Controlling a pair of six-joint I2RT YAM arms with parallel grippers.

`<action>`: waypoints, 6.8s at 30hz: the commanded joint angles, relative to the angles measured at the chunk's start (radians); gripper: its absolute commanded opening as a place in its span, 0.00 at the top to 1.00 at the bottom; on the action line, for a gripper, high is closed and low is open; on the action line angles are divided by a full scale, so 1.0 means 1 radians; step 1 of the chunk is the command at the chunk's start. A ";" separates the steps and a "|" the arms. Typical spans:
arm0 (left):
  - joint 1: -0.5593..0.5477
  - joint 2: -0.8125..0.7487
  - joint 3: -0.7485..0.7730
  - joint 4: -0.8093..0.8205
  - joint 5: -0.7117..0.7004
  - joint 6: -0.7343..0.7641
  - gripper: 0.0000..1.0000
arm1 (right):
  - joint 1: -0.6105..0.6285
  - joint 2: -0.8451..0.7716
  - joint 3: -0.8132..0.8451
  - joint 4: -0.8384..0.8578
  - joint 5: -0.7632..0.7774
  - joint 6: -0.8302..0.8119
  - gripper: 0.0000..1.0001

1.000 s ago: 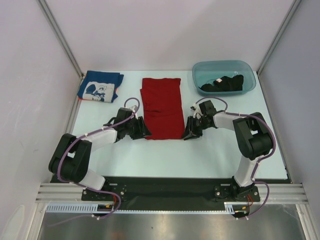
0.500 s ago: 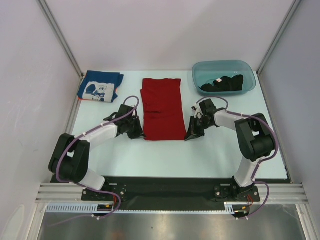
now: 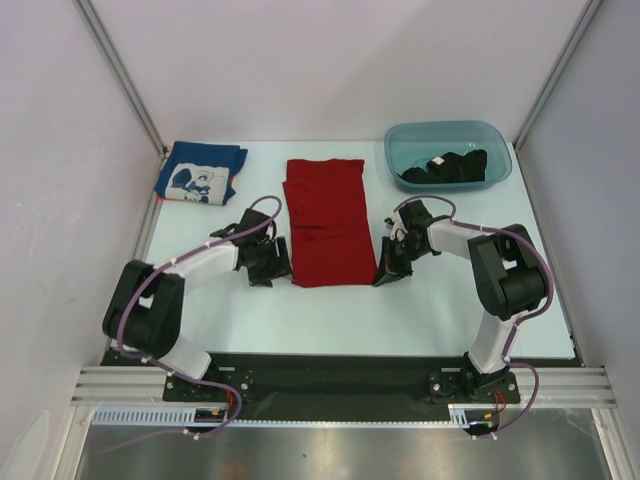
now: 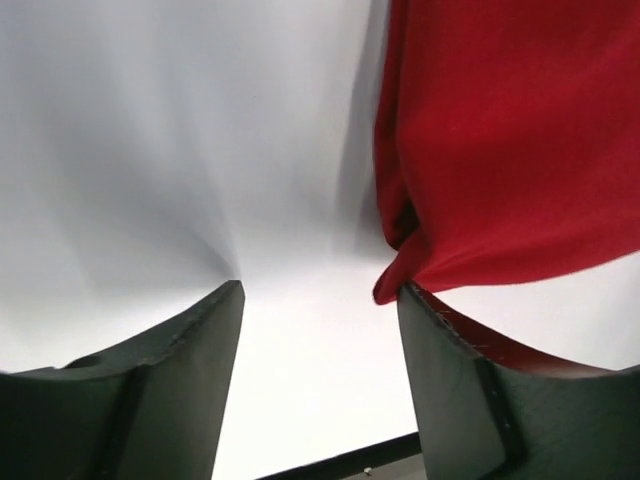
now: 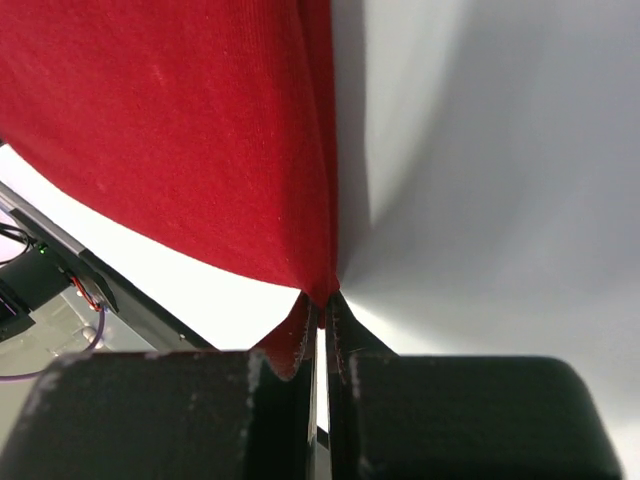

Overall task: Fold and stack the t-shirts
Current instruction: Fold the tshirt

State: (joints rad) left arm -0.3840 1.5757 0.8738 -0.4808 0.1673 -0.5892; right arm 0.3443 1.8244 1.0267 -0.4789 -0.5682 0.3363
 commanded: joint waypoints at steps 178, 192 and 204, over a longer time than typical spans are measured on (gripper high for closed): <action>0.077 0.132 -0.236 0.340 0.210 -0.135 1.00 | -0.074 0.076 -0.089 0.218 -0.117 0.089 1.00; 0.014 -0.120 -0.357 0.137 0.113 -0.162 1.00 | 0.035 -0.230 -0.255 0.033 -0.033 0.089 1.00; -0.272 -0.505 -0.453 -0.082 0.044 -0.385 1.00 | 0.189 -0.581 -0.441 -0.102 0.023 0.211 1.00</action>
State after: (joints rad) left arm -0.5903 1.1458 0.4374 -0.4114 0.2996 -0.8917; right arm 0.4850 1.3445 0.6094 -0.4736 -0.6056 0.4953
